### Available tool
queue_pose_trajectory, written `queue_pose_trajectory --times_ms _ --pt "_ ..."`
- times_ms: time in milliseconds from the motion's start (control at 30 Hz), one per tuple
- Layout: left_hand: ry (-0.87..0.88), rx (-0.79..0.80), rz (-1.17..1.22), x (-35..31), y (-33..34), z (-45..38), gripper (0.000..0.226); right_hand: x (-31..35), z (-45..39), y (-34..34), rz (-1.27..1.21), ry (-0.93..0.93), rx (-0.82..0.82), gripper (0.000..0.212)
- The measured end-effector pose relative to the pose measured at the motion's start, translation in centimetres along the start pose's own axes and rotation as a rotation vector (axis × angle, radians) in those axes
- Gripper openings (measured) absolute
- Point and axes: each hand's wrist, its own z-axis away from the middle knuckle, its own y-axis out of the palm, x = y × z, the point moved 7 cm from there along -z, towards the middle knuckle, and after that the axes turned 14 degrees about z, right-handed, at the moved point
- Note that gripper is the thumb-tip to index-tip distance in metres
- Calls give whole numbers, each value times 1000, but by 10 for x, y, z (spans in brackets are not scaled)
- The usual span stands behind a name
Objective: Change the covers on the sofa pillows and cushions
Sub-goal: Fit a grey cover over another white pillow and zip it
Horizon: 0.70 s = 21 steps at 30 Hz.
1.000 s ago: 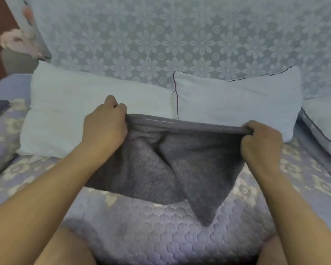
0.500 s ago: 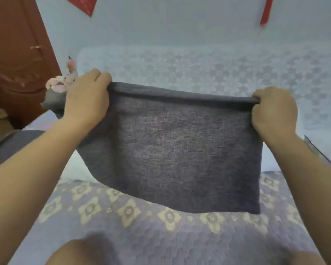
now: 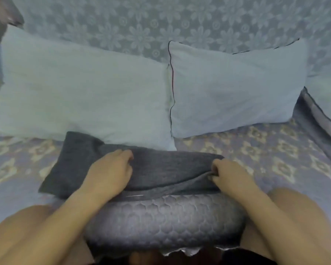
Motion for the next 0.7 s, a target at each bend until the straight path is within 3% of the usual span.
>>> queue_pose_trajectory --times_ms 33,100,167,233,333,400,500,633,700 --pt "78 -99 227 -28 -1 -1 19 -7 0 -4 -42 71 -4 27" --pt "127 -66 625 -72 15 -4 20 -6 0 -15 -207 98 -101 28" --pt "44 14 911 -96 43 -7 30 6 4 -31 -472 -4 -236 17" --pt "-55 88 1082 -105 63 -11 39 26 13 -44 -781 -133 -225 34" --pt "-67 140 1140 -107 71 -13 27 43 20 -48 -976 -246 -156 56" --pt "-55 27 1118 -99 62 -11 21 43 18 -45 -993 -242 -137 59" --pt "-108 -100 1199 -85 51 -9 16 41 3 -40 -961 -164 -118 46" --pt "-119 -127 1182 -72 49 -6 18 41 -11 -37 -1052 -108 -130 39" --pt "-155 -65 1283 -73 58 -6 13 43 -8 -40 -1178 -127 -137 34"
